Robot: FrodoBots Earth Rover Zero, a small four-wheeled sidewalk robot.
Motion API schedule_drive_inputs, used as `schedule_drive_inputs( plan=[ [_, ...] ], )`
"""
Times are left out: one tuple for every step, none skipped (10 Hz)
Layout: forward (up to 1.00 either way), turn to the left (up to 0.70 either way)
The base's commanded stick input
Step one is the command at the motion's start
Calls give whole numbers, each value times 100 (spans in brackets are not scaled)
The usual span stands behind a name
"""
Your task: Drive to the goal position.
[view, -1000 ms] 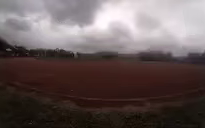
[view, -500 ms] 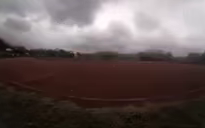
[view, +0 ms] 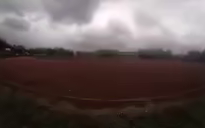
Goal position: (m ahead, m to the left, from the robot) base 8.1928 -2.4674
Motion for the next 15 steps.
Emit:
schedule_drive_inputs(
  plan=[
    [50, 0],
    [50, 0],
    [50, 0],
    [50, 0],
    [50, 0],
    [50, 0],
    [50, 0],
    [50, 0],
    [50, -8],
    [50, -32],
    [50, -50],
    [50, -50],
    [50, -50],
    [50, -50],
    [50, -50]
  ],
)
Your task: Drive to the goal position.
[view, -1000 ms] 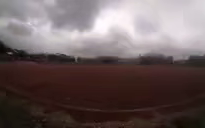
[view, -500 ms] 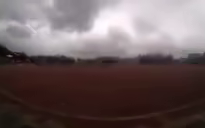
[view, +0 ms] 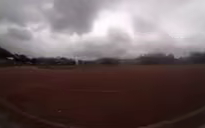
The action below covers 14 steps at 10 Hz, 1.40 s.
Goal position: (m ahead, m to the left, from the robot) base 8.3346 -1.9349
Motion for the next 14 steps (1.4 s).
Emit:
schedule_drive_inputs(
  plan=[
    [50, -50],
    [50, -50],
    [50, -28],
    [50, -6],
    [50, 0],
    [50, 0],
    [50, 0],
    [50, 0],
    [50, 0],
    [50, 0],
    [50, 0],
    [50, 0],
    [50, 0],
    [50, 0]
  ],
)
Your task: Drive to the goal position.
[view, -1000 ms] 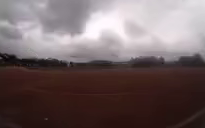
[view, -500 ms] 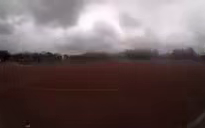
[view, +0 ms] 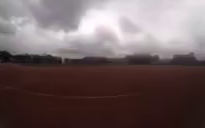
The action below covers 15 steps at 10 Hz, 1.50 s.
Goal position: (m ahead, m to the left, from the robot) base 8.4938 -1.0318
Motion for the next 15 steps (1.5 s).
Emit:
schedule_drive_inputs(
  plan=[
    [50, 0],
    [50, 0],
    [50, 0],
    [50, 0],
    [50, 0],
    [50, 0],
    [50, 0],
    [50, 0],
    [50, 0],
    [50, 0],
    [50, 0],
    [50, 0],
    [50, 0],
    [50, 0],
    [50, 0]
  ],
)
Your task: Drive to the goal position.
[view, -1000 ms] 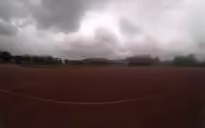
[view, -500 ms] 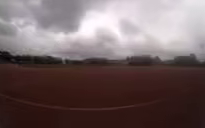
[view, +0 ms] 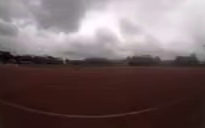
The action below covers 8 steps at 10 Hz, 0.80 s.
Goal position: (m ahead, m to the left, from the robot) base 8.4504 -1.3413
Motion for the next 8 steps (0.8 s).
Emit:
schedule_drive_inputs(
  plan=[
    [50, 0],
    [50, 0],
    [50, 0],
    [50, 0],
    [50, 0],
    [50, 0],
    [50, 0],
    [50, 0]
  ],
)
